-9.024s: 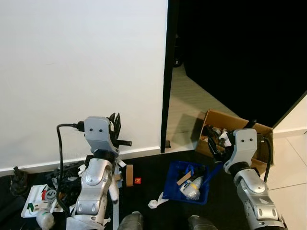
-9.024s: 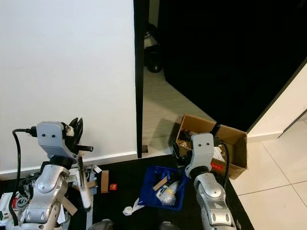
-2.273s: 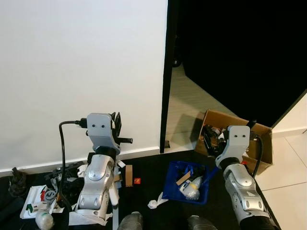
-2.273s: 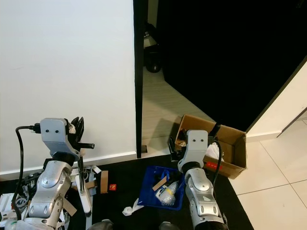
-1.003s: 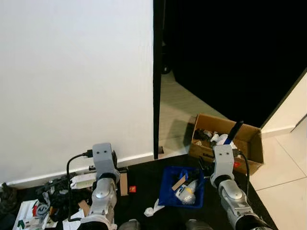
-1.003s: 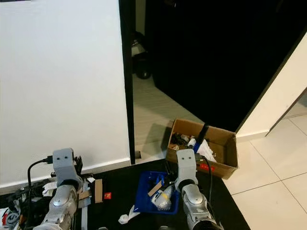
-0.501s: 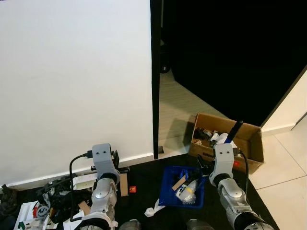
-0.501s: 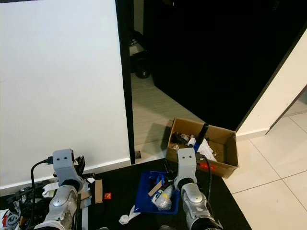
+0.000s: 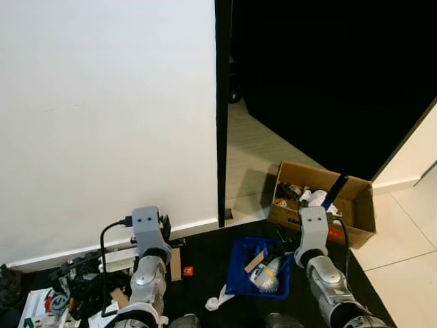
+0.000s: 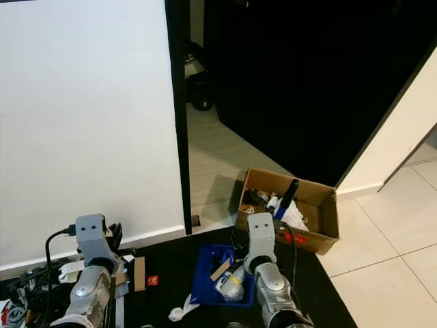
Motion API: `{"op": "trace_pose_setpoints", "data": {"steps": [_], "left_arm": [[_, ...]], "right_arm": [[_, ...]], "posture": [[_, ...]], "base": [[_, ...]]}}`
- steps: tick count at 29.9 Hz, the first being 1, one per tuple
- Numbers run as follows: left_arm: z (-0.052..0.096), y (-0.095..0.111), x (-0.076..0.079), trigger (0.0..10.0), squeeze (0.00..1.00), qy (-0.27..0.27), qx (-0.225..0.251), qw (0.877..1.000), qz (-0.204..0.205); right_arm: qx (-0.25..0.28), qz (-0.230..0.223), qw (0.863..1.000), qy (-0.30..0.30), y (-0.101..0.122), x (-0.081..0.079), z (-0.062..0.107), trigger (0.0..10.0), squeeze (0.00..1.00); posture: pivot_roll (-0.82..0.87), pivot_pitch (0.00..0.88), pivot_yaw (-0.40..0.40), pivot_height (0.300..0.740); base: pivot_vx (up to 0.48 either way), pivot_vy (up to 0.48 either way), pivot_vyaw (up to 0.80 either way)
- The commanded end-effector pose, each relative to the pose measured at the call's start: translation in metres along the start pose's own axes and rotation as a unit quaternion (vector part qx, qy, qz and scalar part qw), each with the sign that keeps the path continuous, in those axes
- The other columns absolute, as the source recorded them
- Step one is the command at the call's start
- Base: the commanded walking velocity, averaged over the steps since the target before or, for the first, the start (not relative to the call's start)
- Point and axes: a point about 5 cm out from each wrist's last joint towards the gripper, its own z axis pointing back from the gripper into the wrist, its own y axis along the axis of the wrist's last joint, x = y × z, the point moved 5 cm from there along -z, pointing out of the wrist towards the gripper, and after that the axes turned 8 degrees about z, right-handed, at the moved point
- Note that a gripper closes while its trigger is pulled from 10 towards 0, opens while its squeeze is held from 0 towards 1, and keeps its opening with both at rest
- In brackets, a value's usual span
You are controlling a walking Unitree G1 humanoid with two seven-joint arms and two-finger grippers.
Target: Sweep floor
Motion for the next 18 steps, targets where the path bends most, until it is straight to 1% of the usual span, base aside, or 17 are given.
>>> {"op": "trace_pose_setpoints", "data": {"steps": [1,3,4,7,9,12,13,14,15,16,17,18], "left_arm": [[0.013,-0.018,-0.03,10.0,0.0,0.041,-0.04,0.998,0.009],[0.013,-0.014,-0.039,10.0,0.0,0.047,-0.037,0.998,0.009],[0.013,-0.013,-0.041,10.0,0.0,0.049,-0.036,0.998,0.008],[0.014,-0.014,-0.043,10.0,0.0,0.058,-0.039,0.998,0.007],[0.012,-0.016,-0.038,10.0,0.0,0.058,-0.04,0.998,0.007],[0.01,-0.019,-0.024,10.0,0.0,0.036,-0.042,0.998,0.009],[0.01,-0.019,-0.024,10.0,0.0,0.036,-0.042,0.998,0.009],[0.01,-0.019,-0.02,10.0,0.0,0.027,-0.043,0.999,0.008],[0.009,-0.019,-0.016,10.0,0.0,0.017,-0.045,0.999,0.007],[0.008,-0.02,-0.011,10.0,0.0,0.011,-0.046,0.999,0.005],[0.007,-0.021,-0.007,10.0,0.0,0.007,-0.047,0.999,0.004],[0.007,-0.021,-0.007,10.0,0.0,0.007,-0.047,0.999,0.004]], "right_arm": [[0.003,0.003,1.0,0.014,0.002,-0.011,-0.001,10.0,0.0],[0.004,0.003,0.999,0.034,0.003,-0.023,-0.002,10.0,0.0],[0.002,0.003,0.999,0.043,0.003,-0.026,-0.002,10.0,0.0],[-0.005,0.003,0.999,0.051,0.0,-0.028,-0.002,10.0,0.0],[-0.007,0.005,0.999,0.035,0.001,-0.02,-0.003,10.0,0.0],[-0.004,-0.004,1.0,0.001,0.002,-0.001,-0.003,10.0,0.0],[-0.004,-0.004,1.0,0.001,0.002,-0.001,-0.003,10.0,0.0],[-0.004,-0.009,1.0,-0.01,0.002,0.004,-0.003,10.0,0.0],[-0.004,-0.012,1.0,-0.022,0.002,0.009,-0.003,10.0,0.0],[0.001,-0.009,1.0,-0.029,0.004,0.015,-0.003,10.0,0.0],[0.005,-0.006,0.999,-0.031,0.005,0.018,-0.003,10.0,0.0],[0.005,-0.006,0.999,-0.031,0.005,0.018,-0.003,10.0,0.0]], "posture": [[0.01,0.0,-0.037,0.74],[0.03,0.0,-0.052,0.74],[0.03,0.0,-0.052,0.74],[0.05,0.0,-0.064,0.74],[0.06,0.0,-0.057,0.74],[0.04,0.0,-0.042,0.74],[0.04,0.0,-0.042,0.74],[0.04,0.0,-0.042,0.74],[-0.01,0.0,-0.017,0.74],[0.0,0.0,-0.002,0.74],[0.0,0.0,-0.002,0.74],[0.0,0.0,-0.002,0.74]], "base": [[0.0,0.0,0.0],[0.0,0.0,0.0],[0.0,0.0,0.0],[0.0,0.0,0.0],[0.0,0.0,0.0],[0.0,0.0,0.0],[0.0,0.0,0.0],[0.0,0.0,0.0],[0.0,0.0,0.0],[0.0,0.0,0.0],[0.0,0.0,0.0],[0.0,0.0,0.0]]}}
